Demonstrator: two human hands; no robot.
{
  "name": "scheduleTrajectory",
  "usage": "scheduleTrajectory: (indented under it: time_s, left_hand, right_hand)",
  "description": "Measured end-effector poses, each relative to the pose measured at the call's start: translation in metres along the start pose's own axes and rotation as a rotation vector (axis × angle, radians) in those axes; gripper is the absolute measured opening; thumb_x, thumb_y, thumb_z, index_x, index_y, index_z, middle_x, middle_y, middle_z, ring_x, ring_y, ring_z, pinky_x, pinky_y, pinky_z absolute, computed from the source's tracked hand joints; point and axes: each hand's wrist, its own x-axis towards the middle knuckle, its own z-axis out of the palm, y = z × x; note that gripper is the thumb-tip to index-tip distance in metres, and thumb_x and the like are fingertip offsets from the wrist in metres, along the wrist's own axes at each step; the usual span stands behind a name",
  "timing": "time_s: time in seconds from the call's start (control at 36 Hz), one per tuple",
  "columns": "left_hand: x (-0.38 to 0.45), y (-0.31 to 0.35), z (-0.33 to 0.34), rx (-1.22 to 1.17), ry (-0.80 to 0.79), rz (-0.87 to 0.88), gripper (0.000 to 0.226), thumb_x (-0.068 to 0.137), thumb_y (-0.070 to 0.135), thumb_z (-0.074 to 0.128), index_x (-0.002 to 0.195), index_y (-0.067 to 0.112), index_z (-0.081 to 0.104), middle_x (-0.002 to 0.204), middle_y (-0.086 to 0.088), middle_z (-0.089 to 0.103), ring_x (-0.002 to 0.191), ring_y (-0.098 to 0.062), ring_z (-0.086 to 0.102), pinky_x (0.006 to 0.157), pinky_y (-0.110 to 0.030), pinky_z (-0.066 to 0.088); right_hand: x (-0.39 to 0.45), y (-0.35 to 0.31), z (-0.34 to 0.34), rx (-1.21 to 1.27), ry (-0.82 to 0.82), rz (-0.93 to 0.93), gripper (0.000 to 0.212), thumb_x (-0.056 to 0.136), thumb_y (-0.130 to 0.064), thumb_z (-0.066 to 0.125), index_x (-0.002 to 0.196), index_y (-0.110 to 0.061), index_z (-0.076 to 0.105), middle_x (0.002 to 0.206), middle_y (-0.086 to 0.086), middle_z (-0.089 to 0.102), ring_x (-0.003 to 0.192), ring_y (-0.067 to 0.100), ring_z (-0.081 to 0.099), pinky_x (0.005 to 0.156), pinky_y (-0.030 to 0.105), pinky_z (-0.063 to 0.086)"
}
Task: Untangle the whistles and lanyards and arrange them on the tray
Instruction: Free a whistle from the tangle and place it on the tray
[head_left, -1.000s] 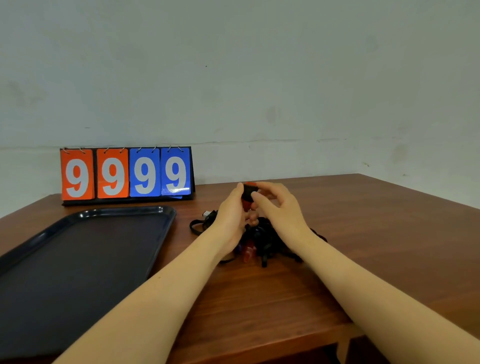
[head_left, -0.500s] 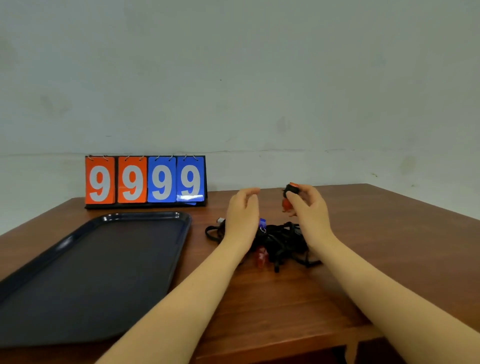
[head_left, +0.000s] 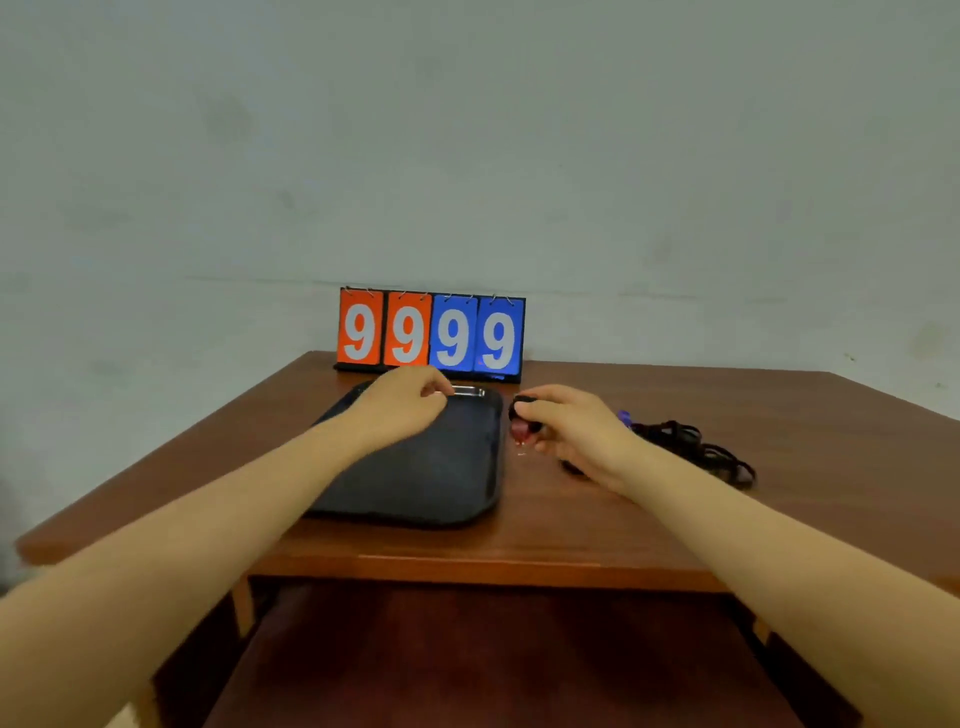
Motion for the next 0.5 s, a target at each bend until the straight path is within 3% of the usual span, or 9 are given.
scheduleTrajectory:
  time_s: [0.08, 0.22, 0.33, 0.5]
  left_hand:
    - [-0.024, -0.053, -0.021, 0.083, 0.036, -0.117, 0.025, 0.097, 0.02, 0.049, 0.119, 0.021, 0.061, 0.12, 0.001, 0.059, 0.102, -0.009, 0.053, 0.086, -0.025, 0.045]
    - [-0.055, -0.115, -0.039, 0.083, 0.062, -0.283, 0.028, 0.098, 0.019, 0.048, 0.122, 0.019, 0.063, 0.128, -0.005, 0.061, 0.112, -0.021, 0.057, 0.092, -0.034, 0.05]
    - [-0.082, -0.142, -0.038, 0.014, 0.063, -0.307, 0.032, 0.1, 0.024, 0.044, 0.126, 0.016, 0.063, 0.131, -0.004, 0.06, 0.119, -0.021, 0.053, 0.089, -0.027, 0.038]
    - [-0.084, -0.151, -0.031, 0.027, 0.104, -0.255, 0.031, 0.1, 0.023, 0.044, 0.122, 0.017, 0.065, 0.123, -0.003, 0.065, 0.111, -0.018, 0.056, 0.086, -0.025, 0.036]
  right_hand:
    - [-0.003, -0.001, 0.043, -0.021, -0.115, 0.055, 0.024, 0.091, -0.018, 0.063, 0.114, -0.012, 0.062, 0.102, 0.011, 0.07, 0.081, 0.014, 0.065, 0.072, 0.024, 0.053]
    - [0.003, 0.003, 0.113, -0.086, -0.131, 0.095, 0.026, 0.09, -0.018, 0.066, 0.115, -0.012, 0.062, 0.096, 0.009, 0.07, 0.07, 0.011, 0.066, 0.066, 0.022, 0.055]
    - [0.012, 0.009, 0.152, -0.172, -0.128, 0.04, 0.028, 0.09, -0.02, 0.065, 0.117, -0.013, 0.062, 0.1, 0.008, 0.07, 0.069, 0.011, 0.066, 0.057, 0.018, 0.05]
    - [0.026, 0.016, 0.181, -0.336, -0.095, -0.042, 0.026, 0.088, -0.034, 0.067, 0.108, -0.017, 0.065, 0.099, 0.0, 0.069, 0.083, 0.013, 0.066, 0.067, 0.023, 0.05]
